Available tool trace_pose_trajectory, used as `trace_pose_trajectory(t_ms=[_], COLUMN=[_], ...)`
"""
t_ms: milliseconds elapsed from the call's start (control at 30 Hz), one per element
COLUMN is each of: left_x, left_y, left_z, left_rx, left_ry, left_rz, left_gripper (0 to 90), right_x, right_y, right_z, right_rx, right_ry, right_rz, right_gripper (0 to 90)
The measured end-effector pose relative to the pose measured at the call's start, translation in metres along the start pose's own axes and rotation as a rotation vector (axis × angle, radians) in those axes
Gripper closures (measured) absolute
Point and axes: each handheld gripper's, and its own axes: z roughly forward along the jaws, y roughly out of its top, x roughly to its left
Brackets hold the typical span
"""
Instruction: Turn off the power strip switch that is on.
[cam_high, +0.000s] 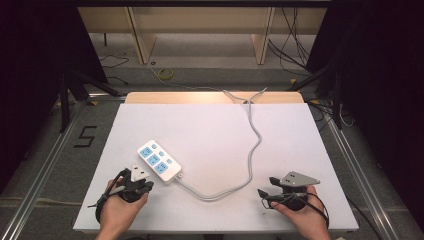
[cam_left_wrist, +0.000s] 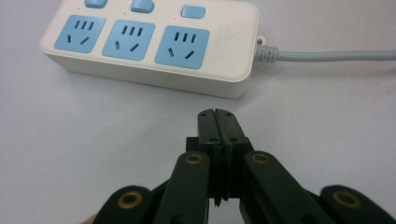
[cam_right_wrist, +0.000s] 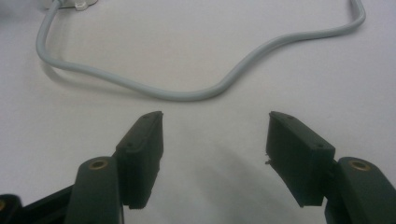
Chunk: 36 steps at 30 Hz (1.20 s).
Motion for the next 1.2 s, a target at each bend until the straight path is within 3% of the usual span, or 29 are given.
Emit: trace_pose_trajectory(t_ms=[1200], left_x=[0.005], left_y=[0.025], left_z=[0.002], left_rx=[0.003], left_ry=[0.012], left_rz=[-0.013], left_gripper=[89.5], right_x=[0.001], right_y=[0.0], right_z=[0.0], right_rx=[-0.001], right_ry=[0.001], right_rz=[-0.003], right_gripper=[37.6])
